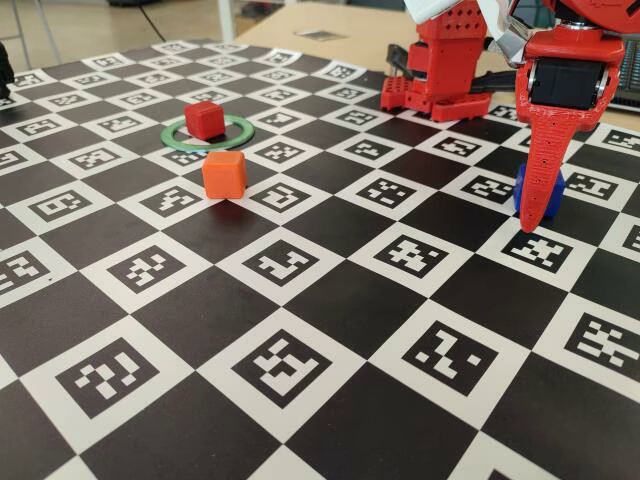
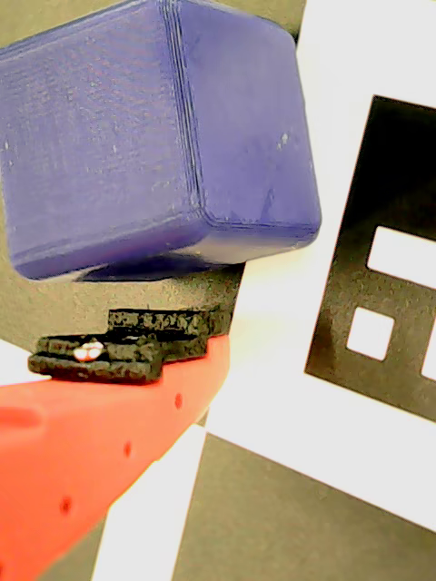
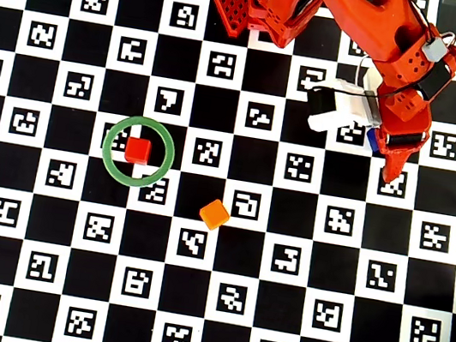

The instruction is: Grab the red cube then put it in the green circle then put the blue cube on top and finally the orange cube on top

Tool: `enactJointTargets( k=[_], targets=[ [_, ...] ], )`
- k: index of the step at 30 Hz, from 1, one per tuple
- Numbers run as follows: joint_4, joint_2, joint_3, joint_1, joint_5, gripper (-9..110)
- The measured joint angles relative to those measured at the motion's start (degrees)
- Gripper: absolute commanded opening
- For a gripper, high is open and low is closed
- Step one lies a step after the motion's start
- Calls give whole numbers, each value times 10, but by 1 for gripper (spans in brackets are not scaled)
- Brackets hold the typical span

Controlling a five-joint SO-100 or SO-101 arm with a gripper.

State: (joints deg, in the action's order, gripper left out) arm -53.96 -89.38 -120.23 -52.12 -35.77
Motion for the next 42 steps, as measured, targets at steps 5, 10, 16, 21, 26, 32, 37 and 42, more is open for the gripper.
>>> enactJointTargets(
  k=[5, 10, 16, 21, 26, 32, 37, 42],
  targets=[
    [-16, 0, 0, 4, 37, 47],
    [-29, 2, 0, 5, 72, 48],
    [-37, 4, 0, 11, 91, 48],
    [-37, 4, 0, 11, 93, 44],
    [-37, 4, 0, 11, 93, 40],
    [-25, 4, 0, 16, 90, 39],
    [-22, 4, 1, 18, 90, 38],
    [-22, 4, 1, 18, 89, 35]
  ],
)
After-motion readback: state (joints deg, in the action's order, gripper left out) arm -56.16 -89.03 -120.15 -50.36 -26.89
